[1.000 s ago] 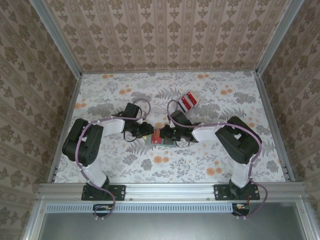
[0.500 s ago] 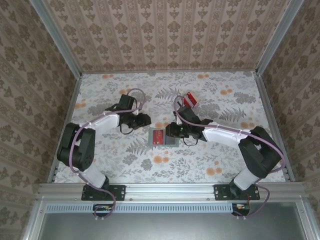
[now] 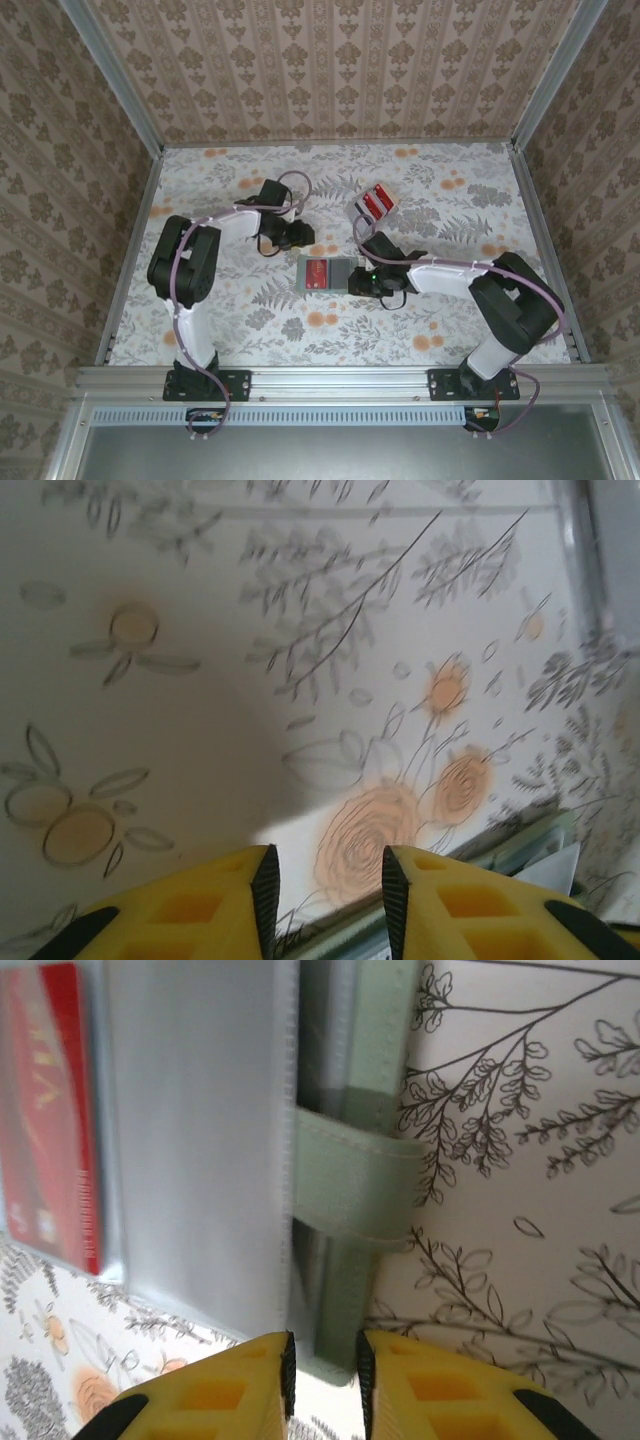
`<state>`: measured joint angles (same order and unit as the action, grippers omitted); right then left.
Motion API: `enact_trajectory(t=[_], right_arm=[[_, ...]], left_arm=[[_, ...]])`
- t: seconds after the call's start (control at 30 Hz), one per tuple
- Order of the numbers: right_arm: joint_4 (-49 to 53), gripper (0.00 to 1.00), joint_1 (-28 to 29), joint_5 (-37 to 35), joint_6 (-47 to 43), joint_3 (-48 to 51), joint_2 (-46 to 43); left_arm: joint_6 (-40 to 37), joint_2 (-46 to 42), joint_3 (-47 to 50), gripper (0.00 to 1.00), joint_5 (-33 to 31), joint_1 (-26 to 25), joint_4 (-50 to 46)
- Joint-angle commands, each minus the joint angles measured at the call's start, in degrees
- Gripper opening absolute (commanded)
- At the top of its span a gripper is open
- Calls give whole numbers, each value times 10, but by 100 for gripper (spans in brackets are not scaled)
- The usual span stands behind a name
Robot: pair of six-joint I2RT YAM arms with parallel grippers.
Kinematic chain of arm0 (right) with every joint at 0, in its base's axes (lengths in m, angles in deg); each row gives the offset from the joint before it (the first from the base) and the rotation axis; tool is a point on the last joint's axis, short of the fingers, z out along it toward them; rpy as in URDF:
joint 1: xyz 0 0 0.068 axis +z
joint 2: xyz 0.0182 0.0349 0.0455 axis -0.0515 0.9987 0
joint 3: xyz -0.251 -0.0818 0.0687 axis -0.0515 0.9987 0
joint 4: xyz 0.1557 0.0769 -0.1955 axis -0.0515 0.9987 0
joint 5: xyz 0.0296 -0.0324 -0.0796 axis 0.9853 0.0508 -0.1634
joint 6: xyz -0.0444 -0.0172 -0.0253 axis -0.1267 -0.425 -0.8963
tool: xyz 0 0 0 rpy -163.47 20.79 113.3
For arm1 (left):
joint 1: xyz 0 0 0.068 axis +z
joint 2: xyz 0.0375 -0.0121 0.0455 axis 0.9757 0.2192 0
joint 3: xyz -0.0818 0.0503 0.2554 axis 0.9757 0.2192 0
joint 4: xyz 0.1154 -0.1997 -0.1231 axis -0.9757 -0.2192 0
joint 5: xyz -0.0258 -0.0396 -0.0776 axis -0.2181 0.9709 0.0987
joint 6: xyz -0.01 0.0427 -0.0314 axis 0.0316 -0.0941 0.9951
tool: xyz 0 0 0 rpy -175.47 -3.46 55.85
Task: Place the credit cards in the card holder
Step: Rotate the card holder at the center of the table.
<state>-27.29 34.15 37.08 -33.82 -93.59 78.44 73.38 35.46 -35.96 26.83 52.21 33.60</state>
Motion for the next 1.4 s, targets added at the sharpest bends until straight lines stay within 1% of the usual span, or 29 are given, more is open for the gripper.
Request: enact_trajectory(t=[0.0,0.07,0.23,0.4,0.53,0.67,0.73,0.87,0.93,1.0,1.07,1.17,1.23,1.27,1.37], right_arm=[[-31,26,-3,7,12,-26,41],[-38,26,-7,-1,11,-45,59],[-35,26,-20,-10,-8,-107,108],[-10,26,-23,-5,-32,-201,174],[0,25,-19,33,-33,-280,228],[18,25,-16,41,-43,-323,231],[36,26,-23,26,-57,-318,209],[74,28,-29,7,-85,-269,139],[80,28,-26,19,-85,-237,114],[82,28,-20,36,-78,-209,104],[55,28,-10,56,-57,-175,102],[20,28,-1,62,-33,-155,115],[7,27,1,56,-25,-156,130],[0,27,1,56,-21,-160,138],[-17,27,1,62,-14,-179,163]], left_arm=[[-13,-28,40,32,7,4,-12],[-8,-48,74,27,7,3,-5],[0,-103,145,24,-4,2,-9],[4,-156,186,23,-18,1,-29],[16,-193,215,24,-24,0,-32],[19,-209,227,26,-38,5,-37],[25,-211,231,27,-34,18,-33],[27,-217,241,26,-23,43,-34],[26,-221,246,26,-21,43,-37],[28,-223,254,23,-9,41,-37],[29,-227,261,22,0,30,-45],[32,-236,270,19,3,3,-64],[35,-245,275,18,1,-15,-80],[39,-251,278,18,-2,-32,-86],[56,-268,295,17,-5,-53,-86]])
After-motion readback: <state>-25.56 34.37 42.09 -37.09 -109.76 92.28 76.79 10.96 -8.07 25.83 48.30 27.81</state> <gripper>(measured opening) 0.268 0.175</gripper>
